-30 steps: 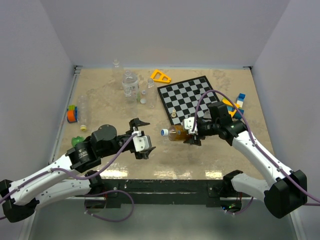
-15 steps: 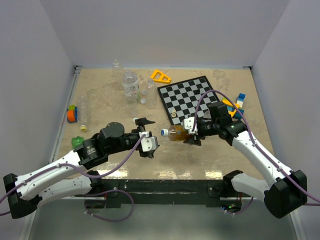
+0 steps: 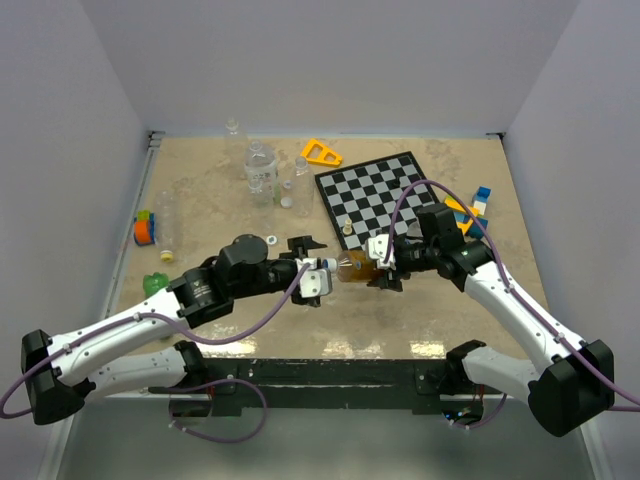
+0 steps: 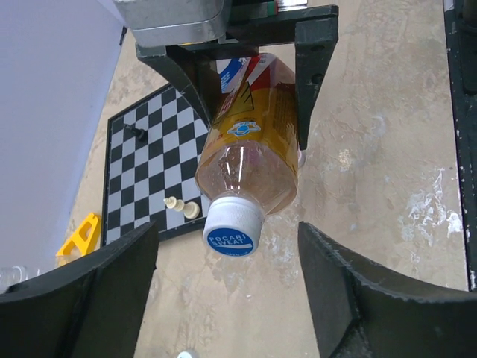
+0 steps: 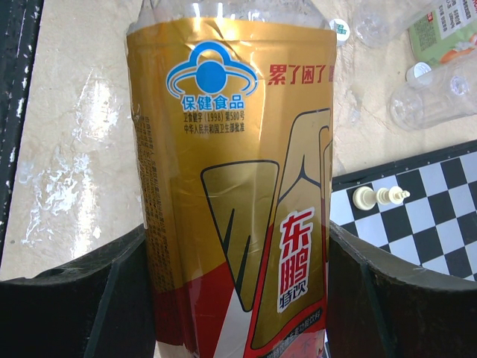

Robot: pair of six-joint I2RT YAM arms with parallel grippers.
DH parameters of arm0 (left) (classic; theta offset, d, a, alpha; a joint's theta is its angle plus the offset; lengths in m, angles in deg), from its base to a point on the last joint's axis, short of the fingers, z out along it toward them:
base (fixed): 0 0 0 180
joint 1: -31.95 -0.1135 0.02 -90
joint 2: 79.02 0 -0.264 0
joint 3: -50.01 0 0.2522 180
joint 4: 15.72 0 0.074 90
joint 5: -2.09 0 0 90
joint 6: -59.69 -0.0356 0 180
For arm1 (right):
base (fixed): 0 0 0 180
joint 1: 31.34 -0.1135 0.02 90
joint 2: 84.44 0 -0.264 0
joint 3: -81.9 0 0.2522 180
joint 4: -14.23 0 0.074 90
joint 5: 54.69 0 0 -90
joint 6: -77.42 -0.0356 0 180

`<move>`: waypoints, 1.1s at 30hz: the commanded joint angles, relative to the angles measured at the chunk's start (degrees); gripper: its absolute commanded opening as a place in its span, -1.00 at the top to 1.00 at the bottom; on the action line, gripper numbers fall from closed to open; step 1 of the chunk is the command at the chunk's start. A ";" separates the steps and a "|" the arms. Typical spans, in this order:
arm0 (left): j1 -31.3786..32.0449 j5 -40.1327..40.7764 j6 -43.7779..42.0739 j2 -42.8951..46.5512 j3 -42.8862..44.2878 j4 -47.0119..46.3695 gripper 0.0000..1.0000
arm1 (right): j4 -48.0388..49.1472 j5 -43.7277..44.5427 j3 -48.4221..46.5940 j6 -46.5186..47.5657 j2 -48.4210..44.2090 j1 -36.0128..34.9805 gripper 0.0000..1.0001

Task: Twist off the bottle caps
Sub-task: Unscrew the bottle cap from the plastic bottle.

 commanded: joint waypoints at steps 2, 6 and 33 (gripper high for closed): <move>-0.12 -3.61 -1.21 -1.37 3.01 -1.72 -0.34 | 0.17 -0.41 -0.09 0.45 -0.06 -0.23 0.88; -0.12 -4.49 -1.39 -3.04 4.41 -0.05 0.15 | 0.17 -0.41 -0.09 0.54 -0.14 -0.23 0.88; -1.27 -4.92 -1.74 -5.33 4.77 2.59 0.09 | 0.00 -0.41 0.00 0.63 -0.41 -0.23 0.88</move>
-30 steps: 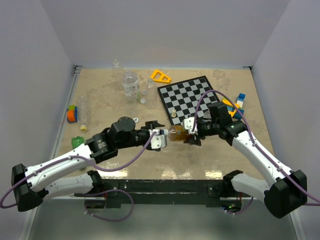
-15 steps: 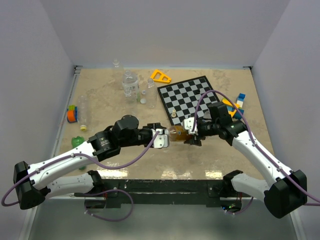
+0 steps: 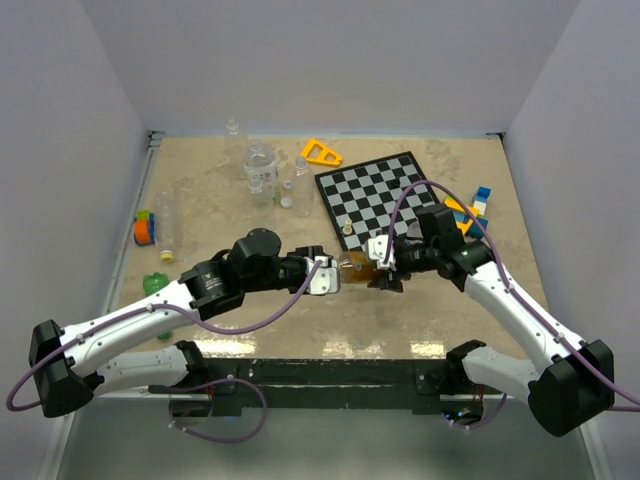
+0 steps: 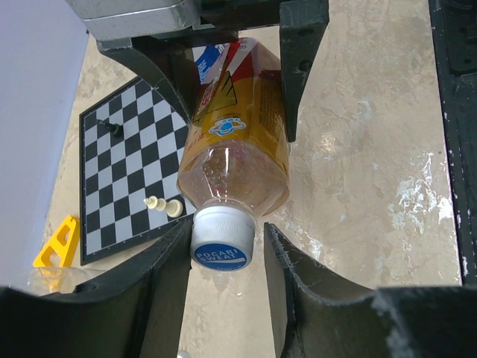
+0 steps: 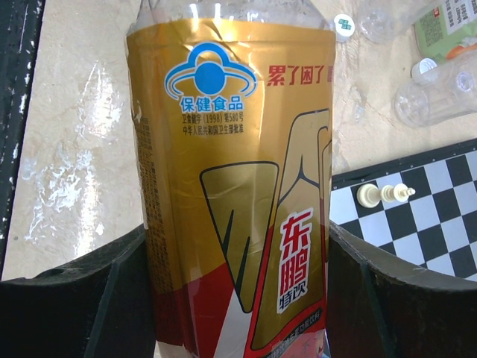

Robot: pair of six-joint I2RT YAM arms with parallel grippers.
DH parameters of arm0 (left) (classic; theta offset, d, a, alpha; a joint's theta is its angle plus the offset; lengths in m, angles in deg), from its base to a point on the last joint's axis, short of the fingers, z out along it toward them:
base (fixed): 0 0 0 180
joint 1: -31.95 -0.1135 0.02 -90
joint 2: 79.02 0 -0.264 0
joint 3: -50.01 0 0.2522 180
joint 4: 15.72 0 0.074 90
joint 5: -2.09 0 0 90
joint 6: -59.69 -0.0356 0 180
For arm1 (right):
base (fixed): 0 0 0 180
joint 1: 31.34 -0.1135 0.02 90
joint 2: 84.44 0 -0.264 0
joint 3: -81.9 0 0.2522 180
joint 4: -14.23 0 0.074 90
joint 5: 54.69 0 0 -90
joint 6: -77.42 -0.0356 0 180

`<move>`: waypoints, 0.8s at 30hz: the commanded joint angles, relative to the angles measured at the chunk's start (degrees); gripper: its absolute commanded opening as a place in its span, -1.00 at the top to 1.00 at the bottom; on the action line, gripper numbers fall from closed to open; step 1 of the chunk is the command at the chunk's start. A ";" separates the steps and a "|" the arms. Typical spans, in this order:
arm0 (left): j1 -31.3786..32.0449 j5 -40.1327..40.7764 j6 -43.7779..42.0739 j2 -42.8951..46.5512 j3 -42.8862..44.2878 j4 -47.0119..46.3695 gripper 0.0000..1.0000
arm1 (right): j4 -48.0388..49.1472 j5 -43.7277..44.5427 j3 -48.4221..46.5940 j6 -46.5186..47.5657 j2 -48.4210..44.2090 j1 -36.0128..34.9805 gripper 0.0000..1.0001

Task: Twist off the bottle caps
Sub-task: Unscrew the bottle cap from the plastic bottle.

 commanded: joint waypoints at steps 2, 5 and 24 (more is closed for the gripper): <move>-0.63 -2.24 -0.51 -0.41 2.58 0.34 0.45 | 0.50 -0.60 -0.06 0.52 -0.32 -0.23 0.88; -0.98 -2.85 0.98 -0.33 3.11 0.34 1.00 | 0.59 -0.60 -0.06 0.60 -0.41 -0.23 0.88; -9.34 -1.63 86.59 1.34 7.77 3.85 1.00 | 1.02 -0.08 0.20 0.25 -1.11 -0.49 0.88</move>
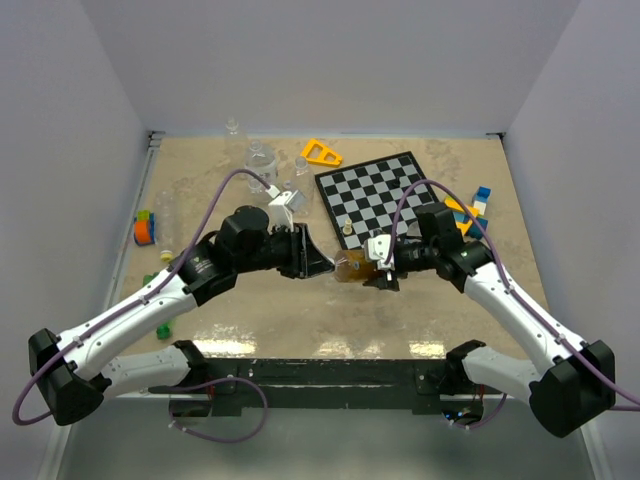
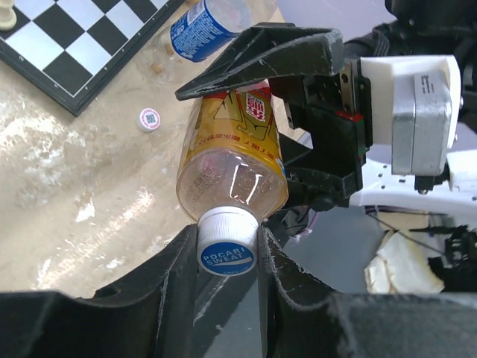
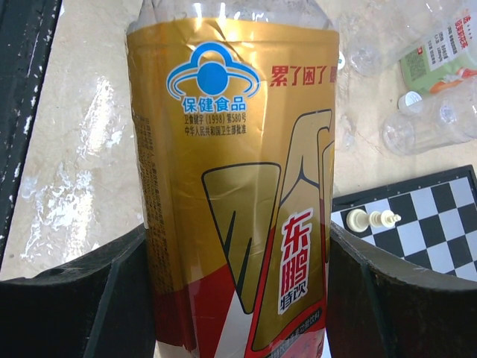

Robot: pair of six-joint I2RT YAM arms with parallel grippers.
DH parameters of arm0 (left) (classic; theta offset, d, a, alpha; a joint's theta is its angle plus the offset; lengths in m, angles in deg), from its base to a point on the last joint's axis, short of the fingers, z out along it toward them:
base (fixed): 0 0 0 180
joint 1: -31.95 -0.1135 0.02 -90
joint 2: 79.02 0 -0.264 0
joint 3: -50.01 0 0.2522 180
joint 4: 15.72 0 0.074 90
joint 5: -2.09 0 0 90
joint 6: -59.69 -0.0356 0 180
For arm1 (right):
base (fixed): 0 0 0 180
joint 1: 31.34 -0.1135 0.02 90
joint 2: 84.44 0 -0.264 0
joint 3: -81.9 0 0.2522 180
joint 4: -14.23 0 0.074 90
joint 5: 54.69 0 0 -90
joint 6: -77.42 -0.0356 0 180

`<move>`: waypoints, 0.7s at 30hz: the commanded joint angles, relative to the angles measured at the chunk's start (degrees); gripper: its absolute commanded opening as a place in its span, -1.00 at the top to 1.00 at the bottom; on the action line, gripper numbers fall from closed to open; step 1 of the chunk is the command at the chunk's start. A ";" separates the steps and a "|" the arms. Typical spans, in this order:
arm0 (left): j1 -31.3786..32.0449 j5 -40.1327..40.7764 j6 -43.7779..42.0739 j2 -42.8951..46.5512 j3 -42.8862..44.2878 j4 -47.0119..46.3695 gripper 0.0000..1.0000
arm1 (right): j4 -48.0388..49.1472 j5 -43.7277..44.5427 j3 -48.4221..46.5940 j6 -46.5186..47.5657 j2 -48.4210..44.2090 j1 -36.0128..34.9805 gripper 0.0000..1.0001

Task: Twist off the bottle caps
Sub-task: Unscrew the bottle cap from the plastic bottle.

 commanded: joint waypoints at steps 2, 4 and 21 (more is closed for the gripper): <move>-0.18 0.72 11.73 3.16 1.57 -3.49 0.77 | -1.68 1.98 0.24 0.73 -0.57 0.10 0.88; -0.18 1.68 10.77 3.86 1.39 -3.05 0.23 | -2.03 1.89 -0.02 1.08 0.14 0.10 0.88; -0.09 13.10 -26.75 26.52 -7.65 1.36 -1.00 | -2.12 1.71 -0.02 1.17 0.14 0.10 0.88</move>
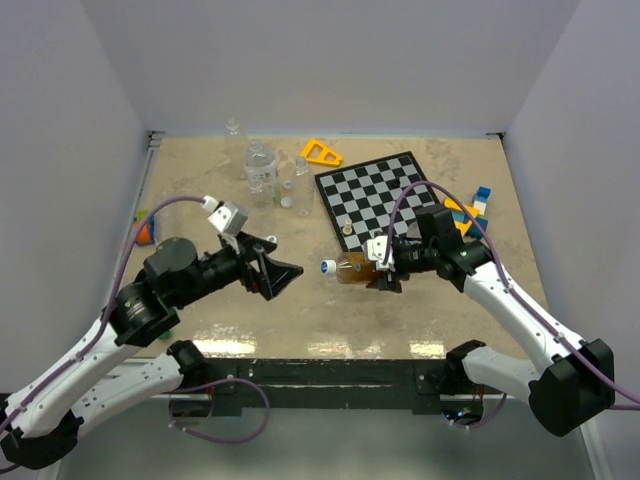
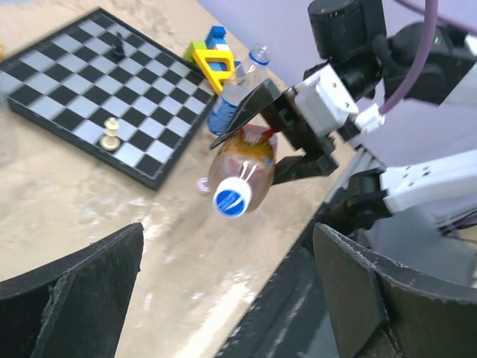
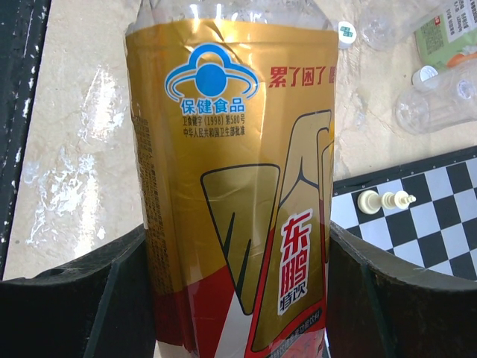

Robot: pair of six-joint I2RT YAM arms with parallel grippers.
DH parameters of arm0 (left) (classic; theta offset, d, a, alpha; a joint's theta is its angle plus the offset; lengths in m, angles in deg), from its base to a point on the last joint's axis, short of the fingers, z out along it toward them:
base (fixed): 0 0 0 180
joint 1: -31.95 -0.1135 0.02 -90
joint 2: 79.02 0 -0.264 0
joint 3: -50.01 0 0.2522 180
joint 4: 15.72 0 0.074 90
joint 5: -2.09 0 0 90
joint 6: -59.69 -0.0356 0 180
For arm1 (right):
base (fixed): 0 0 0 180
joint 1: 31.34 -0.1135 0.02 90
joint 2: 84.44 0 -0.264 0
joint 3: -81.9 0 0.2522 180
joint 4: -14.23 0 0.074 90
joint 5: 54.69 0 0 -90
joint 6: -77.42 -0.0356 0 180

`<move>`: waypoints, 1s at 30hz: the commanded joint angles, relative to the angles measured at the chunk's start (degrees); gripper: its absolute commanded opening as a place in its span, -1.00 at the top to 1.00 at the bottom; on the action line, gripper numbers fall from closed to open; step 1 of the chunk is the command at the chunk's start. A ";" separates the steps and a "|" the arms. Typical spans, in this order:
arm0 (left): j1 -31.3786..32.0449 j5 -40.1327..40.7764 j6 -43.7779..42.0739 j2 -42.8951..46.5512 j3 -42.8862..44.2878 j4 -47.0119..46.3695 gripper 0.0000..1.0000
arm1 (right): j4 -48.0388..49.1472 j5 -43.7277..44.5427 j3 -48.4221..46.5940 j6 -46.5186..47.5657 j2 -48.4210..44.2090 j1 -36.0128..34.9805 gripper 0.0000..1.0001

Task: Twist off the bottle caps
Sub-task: Unscrew the bottle cap from the plastic bottle.

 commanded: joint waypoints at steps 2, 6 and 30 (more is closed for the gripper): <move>0.00 3.82 -19.08 11.13 -9.18 -4.21 -1.00 | -0.02 -0.19 -0.26 0.69 0.25 0.03 0.88; 0.00 1.36 -28.39 13.35 -12.36 -7.64 -1.00 | 0.06 -0.19 -0.17 0.69 0.16 0.03 0.88; 0.00 -15.96 -59.17 0.52 -15.44 -16.70 -1.00 | 0.33 -0.01 -0.17 0.69 0.51 0.03 0.88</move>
